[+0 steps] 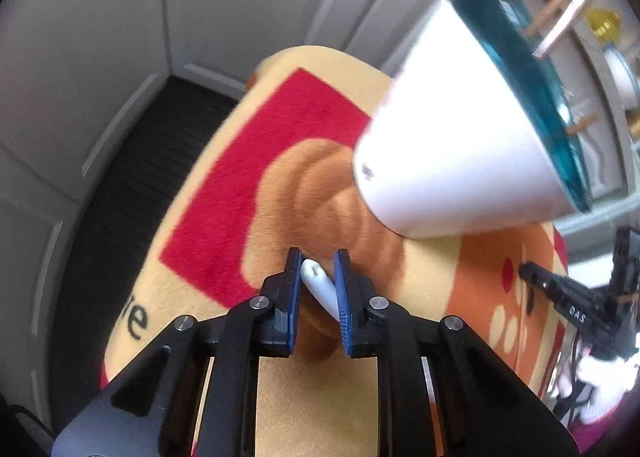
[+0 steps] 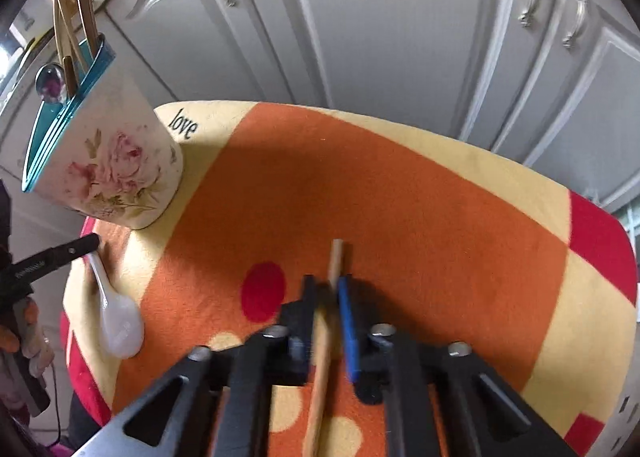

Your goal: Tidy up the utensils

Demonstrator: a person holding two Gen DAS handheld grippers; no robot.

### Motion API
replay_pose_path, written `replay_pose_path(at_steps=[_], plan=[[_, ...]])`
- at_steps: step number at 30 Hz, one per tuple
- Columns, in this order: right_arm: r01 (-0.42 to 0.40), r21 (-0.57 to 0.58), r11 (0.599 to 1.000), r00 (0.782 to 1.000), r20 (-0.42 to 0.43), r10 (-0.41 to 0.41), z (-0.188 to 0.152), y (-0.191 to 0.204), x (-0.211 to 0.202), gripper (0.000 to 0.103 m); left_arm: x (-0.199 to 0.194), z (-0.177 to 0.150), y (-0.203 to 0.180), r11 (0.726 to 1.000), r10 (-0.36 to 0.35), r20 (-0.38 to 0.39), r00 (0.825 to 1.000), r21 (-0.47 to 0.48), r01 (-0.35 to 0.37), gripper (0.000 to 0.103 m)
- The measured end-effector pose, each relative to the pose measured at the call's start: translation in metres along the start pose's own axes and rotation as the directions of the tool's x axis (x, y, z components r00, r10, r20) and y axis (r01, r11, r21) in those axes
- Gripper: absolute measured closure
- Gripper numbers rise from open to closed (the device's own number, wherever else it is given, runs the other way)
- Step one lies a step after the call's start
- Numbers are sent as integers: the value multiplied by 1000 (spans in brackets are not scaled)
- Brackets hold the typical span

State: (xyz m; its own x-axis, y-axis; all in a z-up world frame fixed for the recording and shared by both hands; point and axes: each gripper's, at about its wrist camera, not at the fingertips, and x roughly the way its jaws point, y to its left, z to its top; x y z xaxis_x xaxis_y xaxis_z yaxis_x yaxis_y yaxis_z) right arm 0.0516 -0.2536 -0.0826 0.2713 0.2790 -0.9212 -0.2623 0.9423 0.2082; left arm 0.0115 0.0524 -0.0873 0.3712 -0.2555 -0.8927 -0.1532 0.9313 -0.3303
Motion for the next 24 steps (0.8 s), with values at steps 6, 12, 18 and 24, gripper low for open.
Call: replay_pose_path(at_steps=[6, 12, 18, 24], plan=[[-53, 39, 998, 996, 68, 51, -14, -2, -34, 97, -34, -1, -12, 996, -72, 25, 997, 50, 71, 96], [-106, 33, 994, 978, 181, 99, -32, 2, -96, 98, -90, -10, -38, 980, -137, 100, 986, 159, 120, 98], [-115, 4, 993, 957, 267, 110, -55, 8, -146, 98, -122, -13, -50, 965, -174, 146, 974, 222, 139, 98], [-116, -25, 993, 935, 336, 117, -65, 20, -181, 98, -163, 2, -58, 961, -179, 237, 955, 252, 118, 98]])
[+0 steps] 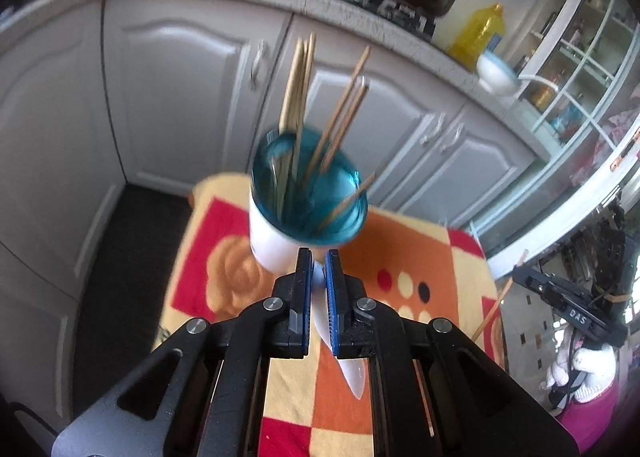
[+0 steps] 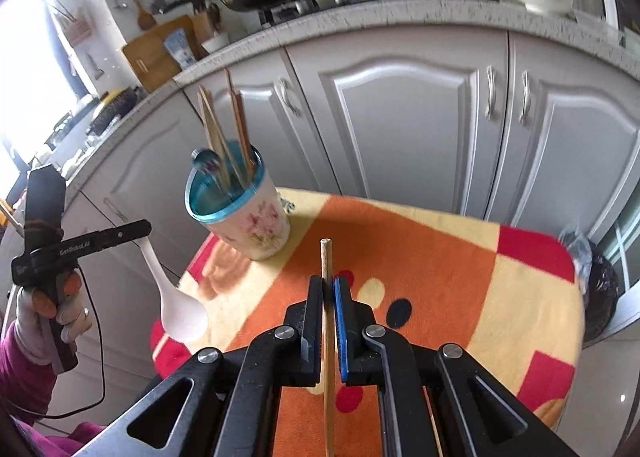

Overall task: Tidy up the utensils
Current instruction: 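Carry the white spoon with the left tool to the holder while the right tool carries the chopstick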

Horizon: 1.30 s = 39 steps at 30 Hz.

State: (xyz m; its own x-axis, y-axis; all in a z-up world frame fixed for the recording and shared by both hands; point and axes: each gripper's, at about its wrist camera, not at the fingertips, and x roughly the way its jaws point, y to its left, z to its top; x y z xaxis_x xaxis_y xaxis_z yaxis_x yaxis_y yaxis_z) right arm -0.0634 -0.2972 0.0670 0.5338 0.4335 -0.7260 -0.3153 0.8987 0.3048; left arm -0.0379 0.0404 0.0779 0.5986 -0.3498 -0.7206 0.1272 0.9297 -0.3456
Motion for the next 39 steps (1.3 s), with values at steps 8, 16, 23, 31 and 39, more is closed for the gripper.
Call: replay_pose_path(at_steps=[8, 16, 23, 31, 39], plan=[[-38, -62, 997, 993, 112, 45, 47, 30, -28, 98, -28, 42, -2, 998, 50, 125, 991, 23, -53, 98], [-40, -201, 979, 981, 180, 77, 119, 78, -44, 98, -38, 84, -1, 993, 102, 214, 972, 41, -113, 98], [-42, -300, 953, 975, 196, 105, 156, 113, -46, 98, -11, 100, 0, 979, 163, 226, 960, 82, -186, 98], [-88, -315, 945, 973, 175, 149, 174, 130, -20, 98, 30, 100, 0, 968, 202, 194, 960, 108, -226, 98], [-144, -283, 948, 982, 78, 173, 166, 126, 36, 98, 61, 93, 6, 964, 230, 155, 961, 104, -247, 98]])
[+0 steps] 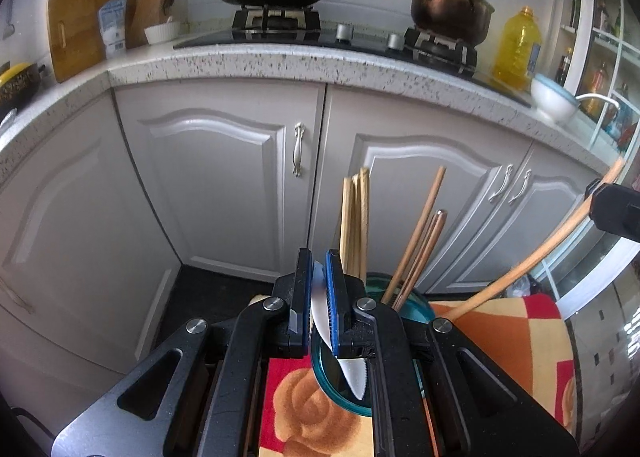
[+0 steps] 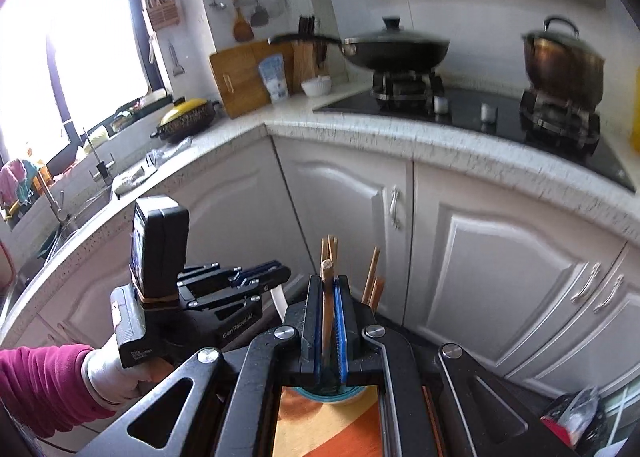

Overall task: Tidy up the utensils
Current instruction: 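Carry the white spoon with the left tool to the holder while the right tool carries the chopstick, then lower the white spoon and chopstick into the holder and open both tools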

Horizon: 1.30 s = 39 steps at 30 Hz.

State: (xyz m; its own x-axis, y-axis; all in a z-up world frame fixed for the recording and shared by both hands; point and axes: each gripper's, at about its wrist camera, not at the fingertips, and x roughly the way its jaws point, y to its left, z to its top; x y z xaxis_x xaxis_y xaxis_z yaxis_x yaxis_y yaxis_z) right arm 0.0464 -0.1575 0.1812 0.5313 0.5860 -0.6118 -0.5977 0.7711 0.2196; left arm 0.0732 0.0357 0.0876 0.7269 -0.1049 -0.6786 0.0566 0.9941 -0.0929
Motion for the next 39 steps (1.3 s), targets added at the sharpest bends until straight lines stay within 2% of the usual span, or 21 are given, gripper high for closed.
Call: replay_pose_path(at_steps=[8, 15, 21, 23, 25, 26, 28, 29, 34, 39], plan=[[-6, 48, 999, 999, -44, 8, -12, -18, 22, 98, 19, -11, -4, 1000, 14, -25, 1000, 8, -14, 98], [-5, 88, 996, 992, -121, 16, -29, -24, 67, 98, 19, -12, -6, 1000, 12, -27, 1000, 4, -12, 98], [9, 146, 989, 988, -153, 14, -43, -34, 81, 98, 18, -11, -3, 999, -41, -38, 998, -33, 39, 97], [17, 155, 988, 989, -147, 6, -45, -37, 76, 94, 17, -12, -3, 998, -44, -41, 998, -35, 43, 95], [31, 164, 986, 989, -151, -6, -49, -39, 72, 75, 16, -13, -3, 998, -53, -46, 998, -45, 51, 87], [32, 165, 986, 988, -153, -7, -51, -39, 70, 73, 14, -14, -2, 997, -60, -45, 997, -50, 58, 83], [31, 159, 987, 987, -159, -5, -56, -37, 67, 73, 10, -14, -2, 996, -68, -38, 997, -57, 65, 64], [33, 154, 987, 987, -161, -7, -58, -36, 65, 73, 7, -14, -2, 996, -70, -32, 997, -60, 68, 62], [38, 171, 984, 986, -165, -10, -66, -35, 61, 73, -8, -16, 1, 995, -66, -19, 998, -74, 64, 61], [54, 154, 987, 987, -159, -29, -72, -26, 52, 72, -32, -24, -5, 999, -25, 14, 1000, -42, 25, 61]])
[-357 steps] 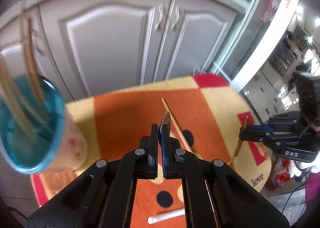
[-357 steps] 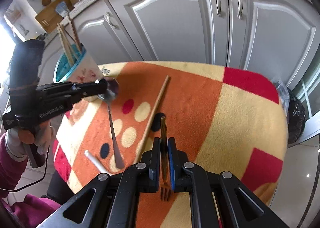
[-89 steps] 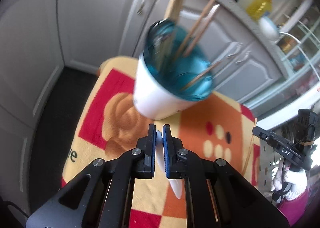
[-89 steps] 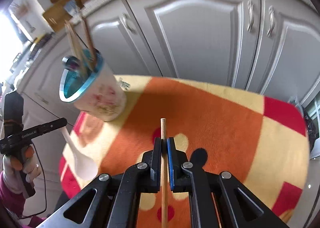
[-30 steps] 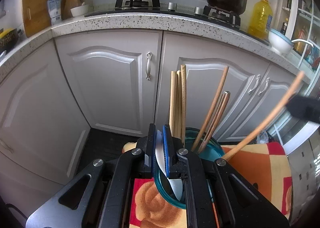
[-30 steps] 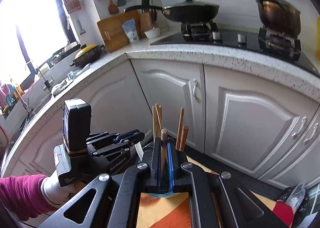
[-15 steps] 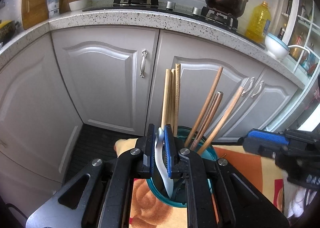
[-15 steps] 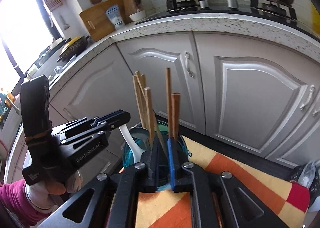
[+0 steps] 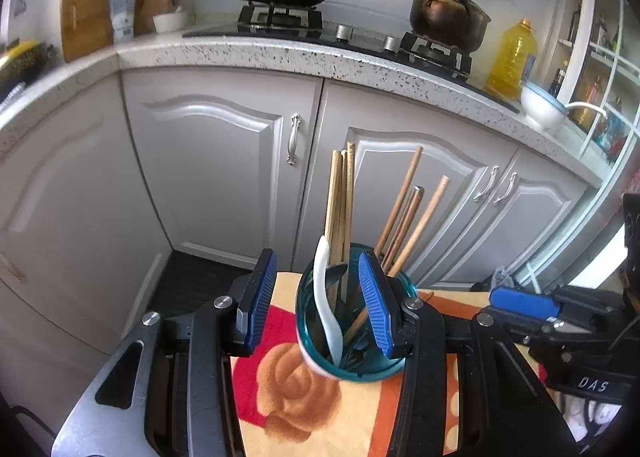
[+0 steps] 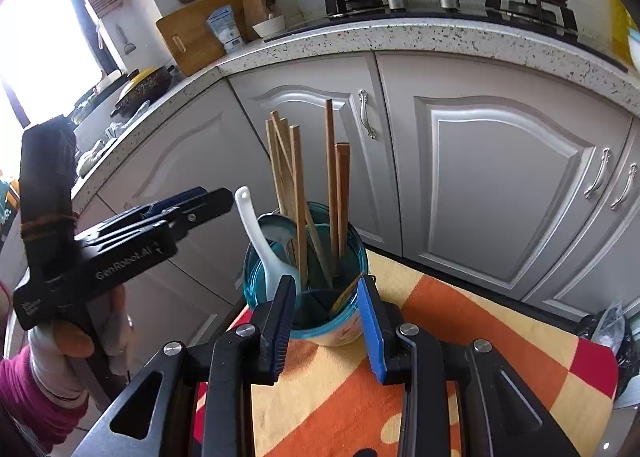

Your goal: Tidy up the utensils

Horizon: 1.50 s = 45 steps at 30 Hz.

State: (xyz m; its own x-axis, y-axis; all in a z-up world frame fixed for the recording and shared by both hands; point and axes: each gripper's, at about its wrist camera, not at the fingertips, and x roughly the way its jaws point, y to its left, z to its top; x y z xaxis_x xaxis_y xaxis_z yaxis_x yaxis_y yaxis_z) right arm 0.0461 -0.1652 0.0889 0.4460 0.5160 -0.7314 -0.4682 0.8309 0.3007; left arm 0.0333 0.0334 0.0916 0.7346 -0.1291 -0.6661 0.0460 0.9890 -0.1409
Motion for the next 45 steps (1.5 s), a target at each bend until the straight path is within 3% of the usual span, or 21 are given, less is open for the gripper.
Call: replay_pose_path(at_steps=[15, 45], plan=[[87, 23, 996, 993, 81, -88, -32, 15, -29, 62, -38, -38, -26, 999, 26, 29, 999, 33, -27, 61], [110, 14, 994, 990, 89, -111, -43, 27, -42, 54, -69, -49, -31, 994, 94, 87, 992, 45, -98, 61]])
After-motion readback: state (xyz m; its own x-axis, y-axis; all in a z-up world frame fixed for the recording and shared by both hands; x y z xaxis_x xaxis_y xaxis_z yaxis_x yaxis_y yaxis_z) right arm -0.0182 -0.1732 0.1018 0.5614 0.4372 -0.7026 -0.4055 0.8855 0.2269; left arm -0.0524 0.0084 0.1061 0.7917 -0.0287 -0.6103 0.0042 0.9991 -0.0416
